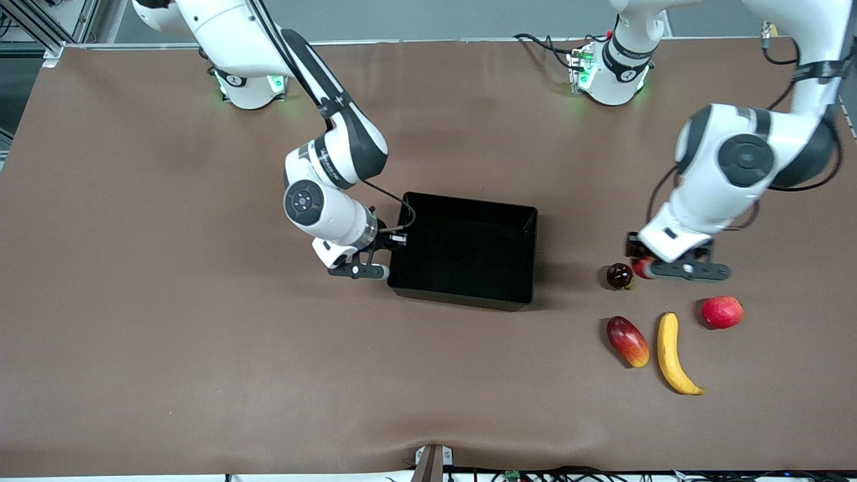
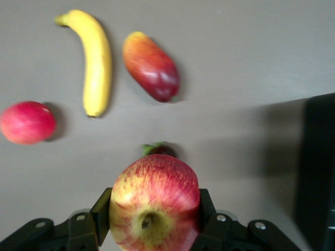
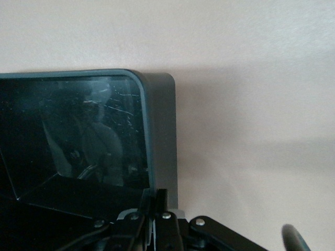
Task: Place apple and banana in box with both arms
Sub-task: 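Lift the apple with the left gripper while the right gripper slides the box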
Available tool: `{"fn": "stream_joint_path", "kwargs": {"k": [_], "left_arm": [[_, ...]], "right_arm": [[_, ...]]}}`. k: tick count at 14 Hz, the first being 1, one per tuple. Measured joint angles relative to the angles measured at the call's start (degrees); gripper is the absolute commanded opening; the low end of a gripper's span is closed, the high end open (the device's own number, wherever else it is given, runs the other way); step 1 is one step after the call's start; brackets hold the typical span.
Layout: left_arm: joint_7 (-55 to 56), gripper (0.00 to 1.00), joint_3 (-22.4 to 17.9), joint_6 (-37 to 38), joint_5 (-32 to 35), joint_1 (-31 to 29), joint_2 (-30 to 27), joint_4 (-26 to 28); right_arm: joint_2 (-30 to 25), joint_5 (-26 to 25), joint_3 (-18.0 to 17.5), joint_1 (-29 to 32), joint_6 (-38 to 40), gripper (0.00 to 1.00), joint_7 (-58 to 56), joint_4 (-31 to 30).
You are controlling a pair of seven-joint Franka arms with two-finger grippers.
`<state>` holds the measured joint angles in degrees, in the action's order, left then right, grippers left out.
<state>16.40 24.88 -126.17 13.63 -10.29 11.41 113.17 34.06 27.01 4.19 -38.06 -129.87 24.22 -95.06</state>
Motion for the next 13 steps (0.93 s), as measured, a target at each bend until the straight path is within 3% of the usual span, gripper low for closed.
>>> {"fn": "stream_joint_path", "kwargs": {"k": [2, 3, 4, 9, 13], "left_arm": [[7.65, 0.00, 3.92, 0.24, -0.03, 0.39, 0.39, 0.55], [11.43, 0.00, 5.73, 0.24, -0.03, 0.87, 0.82, 0.75], [14.72, 0.00, 6.99, 0.24, -0.03, 1.82, 1.36, 0.85], [23.16, 0.00, 8.08, 0.06, -0.03, 9.81, 4.20, 0.64], [23.32, 0.00, 8.03, -4.68, -0.02, 13.32, 8.66, 0.11]], "right_arm": [[1.61, 0.01, 0.01, -0.65, 0.01, 0.00, 0.00, 1.47], [1.92, 0.01, 0.02, -0.82, 0.19, 0.57, -0.01, 2.08], [2.19, 0.06, 0.02, -0.95, 0.24, 1.00, 0.02, 2.54], [1.95, 0.54, 1.22, -0.53, 3.11, 1.00, 1.97, 5.84], [-3.00, 0.54, 2.27, 3.33, 11.04, 1.00, 2.00, 8.90]]}}
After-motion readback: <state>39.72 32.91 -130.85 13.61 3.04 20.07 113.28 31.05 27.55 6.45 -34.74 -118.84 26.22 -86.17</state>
